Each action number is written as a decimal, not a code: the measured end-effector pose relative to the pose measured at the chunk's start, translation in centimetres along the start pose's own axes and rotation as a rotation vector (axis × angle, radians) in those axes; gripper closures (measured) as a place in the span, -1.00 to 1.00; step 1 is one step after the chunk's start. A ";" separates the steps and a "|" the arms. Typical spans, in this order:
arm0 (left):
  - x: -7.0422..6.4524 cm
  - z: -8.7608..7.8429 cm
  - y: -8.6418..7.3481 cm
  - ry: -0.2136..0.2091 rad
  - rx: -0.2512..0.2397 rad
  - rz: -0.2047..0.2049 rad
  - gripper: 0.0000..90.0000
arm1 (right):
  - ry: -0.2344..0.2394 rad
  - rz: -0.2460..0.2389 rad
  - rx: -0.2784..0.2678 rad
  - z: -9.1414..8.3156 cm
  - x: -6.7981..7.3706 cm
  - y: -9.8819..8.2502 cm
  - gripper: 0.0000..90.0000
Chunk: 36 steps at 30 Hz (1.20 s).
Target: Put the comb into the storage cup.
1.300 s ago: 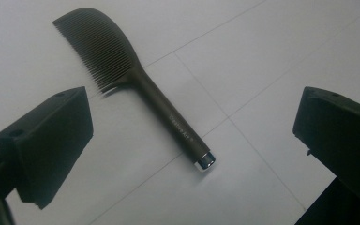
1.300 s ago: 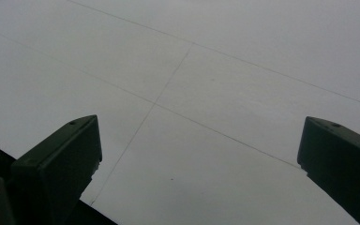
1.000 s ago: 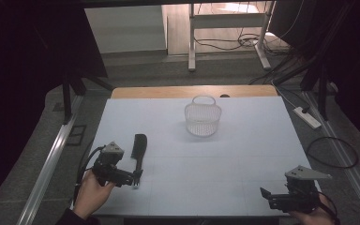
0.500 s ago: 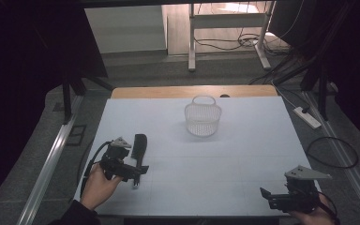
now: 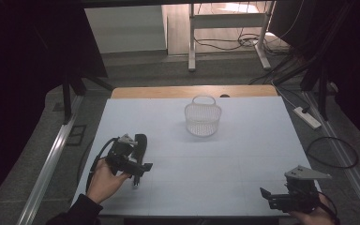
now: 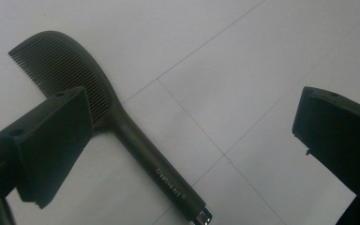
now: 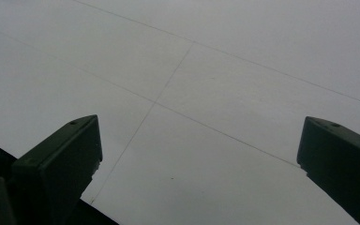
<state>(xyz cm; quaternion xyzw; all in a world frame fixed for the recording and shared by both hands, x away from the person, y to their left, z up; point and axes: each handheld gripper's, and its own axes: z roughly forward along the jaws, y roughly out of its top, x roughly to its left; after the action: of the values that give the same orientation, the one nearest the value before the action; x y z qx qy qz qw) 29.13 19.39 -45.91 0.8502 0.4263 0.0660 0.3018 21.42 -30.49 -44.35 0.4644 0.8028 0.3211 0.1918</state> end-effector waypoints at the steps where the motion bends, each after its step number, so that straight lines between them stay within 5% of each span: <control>1: 0.0 0.0 0.0 0.000 0.000 0.000 -1.00 | 0.000 0.000 0.000 0.0 0.0 0.0 -0.98; 21: -0.3 1.7 1.6 -0.027 0.046 0.020 -0.89 | -0.001 -0.001 0.002 0.0 0.0 0.0 -0.98; 25: -0.4 1.6 1.5 -0.035 0.053 0.019 -0.52 | 0.001 -0.002 0.002 0.0 0.0 0.0 -0.98; 36: -0.1 0.7 1.2 -0.053 0.051 0.032 0.90 | -0.001 -0.004 0.004 0.0 0.1 0.0 -0.97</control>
<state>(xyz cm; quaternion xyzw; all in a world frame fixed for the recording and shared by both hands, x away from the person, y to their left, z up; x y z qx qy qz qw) 30.15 18.38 -45.80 0.8659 0.4058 0.0374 0.2902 21.43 -30.43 -44.37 0.4633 0.8042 0.3189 0.1919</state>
